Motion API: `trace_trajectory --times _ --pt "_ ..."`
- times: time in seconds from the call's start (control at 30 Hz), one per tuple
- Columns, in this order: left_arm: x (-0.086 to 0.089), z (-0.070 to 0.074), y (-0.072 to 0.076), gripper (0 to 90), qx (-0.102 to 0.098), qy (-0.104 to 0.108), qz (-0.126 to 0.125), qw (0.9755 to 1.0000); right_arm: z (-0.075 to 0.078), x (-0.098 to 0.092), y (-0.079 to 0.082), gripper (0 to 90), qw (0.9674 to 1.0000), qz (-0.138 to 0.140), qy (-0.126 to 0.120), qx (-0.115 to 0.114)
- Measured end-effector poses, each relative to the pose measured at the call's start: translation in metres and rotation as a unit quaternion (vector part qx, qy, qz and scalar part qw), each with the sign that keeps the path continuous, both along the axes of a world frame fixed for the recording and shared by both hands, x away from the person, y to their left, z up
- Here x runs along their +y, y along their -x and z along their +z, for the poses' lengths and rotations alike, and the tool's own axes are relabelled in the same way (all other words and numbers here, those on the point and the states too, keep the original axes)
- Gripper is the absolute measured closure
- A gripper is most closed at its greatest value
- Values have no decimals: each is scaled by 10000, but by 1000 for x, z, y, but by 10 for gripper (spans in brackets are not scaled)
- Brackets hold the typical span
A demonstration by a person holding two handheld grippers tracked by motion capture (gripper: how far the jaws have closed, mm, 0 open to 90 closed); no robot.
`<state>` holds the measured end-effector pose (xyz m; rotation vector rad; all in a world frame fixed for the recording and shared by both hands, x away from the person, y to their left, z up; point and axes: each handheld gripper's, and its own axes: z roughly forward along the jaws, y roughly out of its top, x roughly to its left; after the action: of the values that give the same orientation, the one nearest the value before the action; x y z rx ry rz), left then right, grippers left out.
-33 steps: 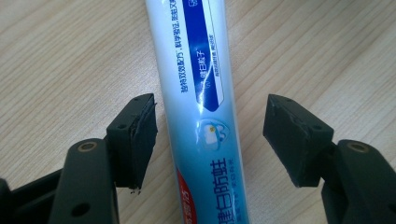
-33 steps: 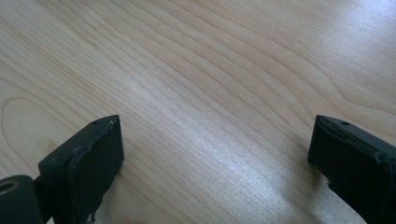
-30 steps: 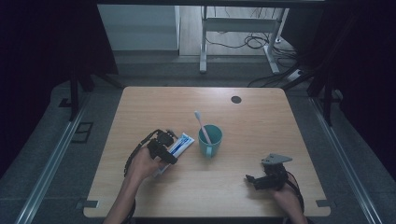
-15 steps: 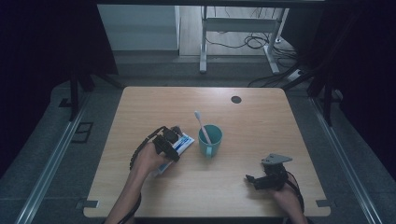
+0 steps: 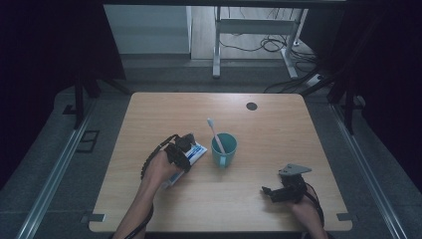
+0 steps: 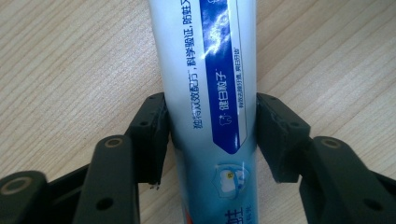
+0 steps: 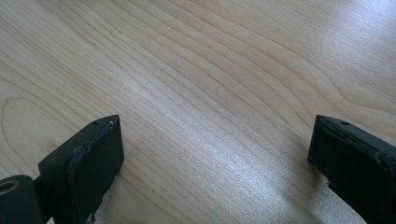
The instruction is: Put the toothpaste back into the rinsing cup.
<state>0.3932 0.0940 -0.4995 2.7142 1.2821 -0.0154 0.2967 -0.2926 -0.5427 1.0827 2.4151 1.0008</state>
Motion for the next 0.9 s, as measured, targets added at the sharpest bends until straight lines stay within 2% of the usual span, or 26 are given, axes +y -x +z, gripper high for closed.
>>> trace_trajectory --times 0.47,0.67,0.9 --pt "6 6 1 669 -8 174 -48 9998 0 0 0 32 10000 3 0 -6" --pt "11 7 2 699 -23 382 24 9993 0 0 0 32 10000 2 0 -6" --pt "15 9 4 713 -184 387 7 9991 0 0 0 32 10000 1 0 -3"
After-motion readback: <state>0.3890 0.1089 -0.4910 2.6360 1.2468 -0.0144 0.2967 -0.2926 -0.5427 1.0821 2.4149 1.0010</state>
